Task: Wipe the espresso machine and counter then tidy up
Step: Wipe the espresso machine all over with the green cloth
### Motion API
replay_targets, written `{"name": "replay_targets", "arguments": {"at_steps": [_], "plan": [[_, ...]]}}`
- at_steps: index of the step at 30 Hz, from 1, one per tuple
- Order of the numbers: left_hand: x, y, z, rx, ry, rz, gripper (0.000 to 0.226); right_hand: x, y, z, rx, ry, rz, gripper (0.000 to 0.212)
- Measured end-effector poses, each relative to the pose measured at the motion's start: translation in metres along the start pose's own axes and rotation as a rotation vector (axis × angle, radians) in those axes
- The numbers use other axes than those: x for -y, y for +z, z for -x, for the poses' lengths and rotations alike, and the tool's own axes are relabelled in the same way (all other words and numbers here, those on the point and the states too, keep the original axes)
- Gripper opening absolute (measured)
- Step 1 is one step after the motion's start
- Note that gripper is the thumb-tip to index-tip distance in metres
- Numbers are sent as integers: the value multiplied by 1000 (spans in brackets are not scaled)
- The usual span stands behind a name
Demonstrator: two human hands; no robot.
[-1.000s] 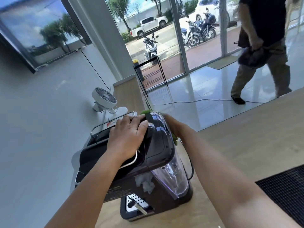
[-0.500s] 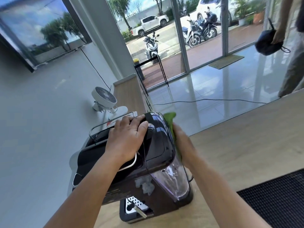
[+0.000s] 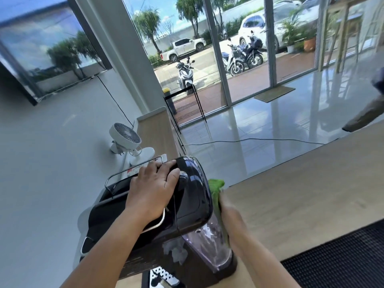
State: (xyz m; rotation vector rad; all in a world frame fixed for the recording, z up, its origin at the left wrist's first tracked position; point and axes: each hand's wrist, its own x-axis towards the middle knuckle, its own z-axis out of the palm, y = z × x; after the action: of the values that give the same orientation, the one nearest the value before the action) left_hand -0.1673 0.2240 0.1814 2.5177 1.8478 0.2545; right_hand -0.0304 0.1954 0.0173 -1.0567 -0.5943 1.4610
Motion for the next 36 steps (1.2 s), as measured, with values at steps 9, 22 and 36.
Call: {"name": "replay_targets", "arguments": {"at_steps": [9, 22, 36], "plan": [[-1, -1, -1, 2, -16, 6, 45, 0, -5, -46, 34, 91, 61, 67], [0, -1, 1, -10, -13, 17, 43, 15, 19, 33, 35, -352, -16, 50], [6, 2, -2, -16, -7, 27, 43, -6, 96, 109, -512, -824, 458, 58]]}}
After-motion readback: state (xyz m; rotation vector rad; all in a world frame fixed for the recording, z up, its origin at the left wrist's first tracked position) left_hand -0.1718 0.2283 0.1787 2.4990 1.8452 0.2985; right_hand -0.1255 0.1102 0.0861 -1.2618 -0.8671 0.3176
